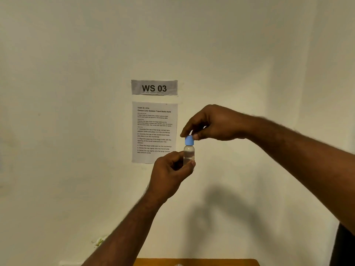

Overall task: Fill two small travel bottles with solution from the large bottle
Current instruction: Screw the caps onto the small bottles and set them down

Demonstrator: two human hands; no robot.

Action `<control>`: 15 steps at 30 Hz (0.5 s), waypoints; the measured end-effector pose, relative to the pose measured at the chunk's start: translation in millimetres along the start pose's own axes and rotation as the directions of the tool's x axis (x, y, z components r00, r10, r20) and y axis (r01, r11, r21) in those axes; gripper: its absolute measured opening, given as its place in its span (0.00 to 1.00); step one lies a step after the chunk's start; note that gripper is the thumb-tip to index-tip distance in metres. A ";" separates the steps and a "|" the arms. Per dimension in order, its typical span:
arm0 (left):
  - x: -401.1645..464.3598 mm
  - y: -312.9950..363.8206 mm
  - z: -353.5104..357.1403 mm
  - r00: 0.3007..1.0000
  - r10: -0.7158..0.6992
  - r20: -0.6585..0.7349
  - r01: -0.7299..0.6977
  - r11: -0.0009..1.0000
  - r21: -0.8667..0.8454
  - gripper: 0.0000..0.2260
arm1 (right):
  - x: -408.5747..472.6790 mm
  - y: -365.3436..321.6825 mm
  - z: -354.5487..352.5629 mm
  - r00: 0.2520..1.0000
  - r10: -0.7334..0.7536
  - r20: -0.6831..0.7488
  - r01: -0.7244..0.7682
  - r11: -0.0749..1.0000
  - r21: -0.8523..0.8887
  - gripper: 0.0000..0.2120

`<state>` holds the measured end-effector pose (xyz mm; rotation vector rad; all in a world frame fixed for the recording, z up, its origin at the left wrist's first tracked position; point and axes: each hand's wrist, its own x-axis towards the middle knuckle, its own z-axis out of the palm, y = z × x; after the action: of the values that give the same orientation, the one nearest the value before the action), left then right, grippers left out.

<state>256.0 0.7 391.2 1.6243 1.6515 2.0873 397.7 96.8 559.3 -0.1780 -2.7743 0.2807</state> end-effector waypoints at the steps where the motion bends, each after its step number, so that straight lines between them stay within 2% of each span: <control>1: 0.3 0.9 0.1 1.000 0.001 0.006 -0.001 1.000 0.003 0.03 | 0.9 -0.4 3.8 1.000 0.012 -0.010 -0.012 1.000 -0.011 0.13; 4: -1.6 2.2 0.4 1.000 0.006 0.013 -0.006 1.000 0.013 0.02 | 3.8 -1.3 12.0 0.997 0.059 -0.058 -0.061 0.998 -0.033 0.04; 6: -3.2 2.6 0.3 1.000 0.003 0.011 -0.003 1.000 0.013 0.03 | 3.8 -1.6 12.7 0.992 0.081 -0.097 -0.086 0.995 -0.051 0.09; 8: -3.8 2.7 -0.2 1.000 0.004 0.008 -0.004 1.000 0.016 0.03 | 1.7 -1.7 9.8 0.991 0.079 -0.109 -0.072 0.996 0.060 0.05; 9: -4.0 3.1 -0.5 1.000 0.004 0.005 -0.004 1.000 0.019 0.03 | 0.1 -1.6 6.9 0.993 0.068 -0.093 -0.059 0.994 0.097 0.07; 11: -3.7 3.4 -1.1 1.000 0.000 -0.001 0.000 1.000 0.015 0.04 | -4.1 -3.4 3.2 0.999 0.036 -0.041 -0.032 0.997 0.075 0.14; 12: -3.7 3.5 -1.2 1.000 0.000 0.001 0.000 1.000 0.013 0.04 | -4.8 -4.4 3.5 0.999 0.029 -0.025 -0.028 0.999 0.043 0.14; 15: -5.9 3.7 0.8 1.000 0.001 0.018 -0.001 1.000 0.015 0.03 | -3.7 -2.9 10.4 0.997 0.060 -0.047 -0.061 0.998 -0.009 0.04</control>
<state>261.2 -3.7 389.7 1.6438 1.6653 2.0599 397.3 91.6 549.1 -0.2681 -2.7283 0.2737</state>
